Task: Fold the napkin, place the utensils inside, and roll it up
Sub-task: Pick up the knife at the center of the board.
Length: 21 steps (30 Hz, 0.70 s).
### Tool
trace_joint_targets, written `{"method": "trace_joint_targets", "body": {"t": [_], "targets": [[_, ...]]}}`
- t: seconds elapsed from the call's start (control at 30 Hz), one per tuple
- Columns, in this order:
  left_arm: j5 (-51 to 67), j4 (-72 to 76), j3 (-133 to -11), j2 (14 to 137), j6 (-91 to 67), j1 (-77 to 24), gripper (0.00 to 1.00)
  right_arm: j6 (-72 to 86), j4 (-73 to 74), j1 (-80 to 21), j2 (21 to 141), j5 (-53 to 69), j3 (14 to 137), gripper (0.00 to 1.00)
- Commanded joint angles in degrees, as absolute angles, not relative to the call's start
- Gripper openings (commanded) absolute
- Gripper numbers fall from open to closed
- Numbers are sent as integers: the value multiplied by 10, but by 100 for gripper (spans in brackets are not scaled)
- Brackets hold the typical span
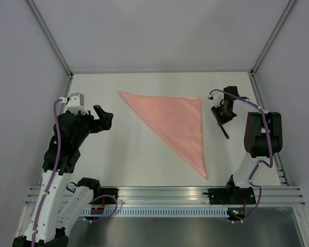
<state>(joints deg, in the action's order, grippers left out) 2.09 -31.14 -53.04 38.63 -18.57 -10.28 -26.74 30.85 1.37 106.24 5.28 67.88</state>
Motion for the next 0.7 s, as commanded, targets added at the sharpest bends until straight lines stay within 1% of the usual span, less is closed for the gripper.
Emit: {"method": "trace_joint_targets", "body": {"t": [0.0, 0.5, 0.67], "targets": [[25, -294, -531, 385, -200, -99, 100, -259, 337, 15, 1045, 60, 671, 30], [26, -295, -530, 386, -200, -99, 100, -275, 360, 41, 1028, 89, 647, 34], [26, -295, -531, 388, -201, -99, 100, -282, 375, 47, 1016, 105, 651, 38]]}}
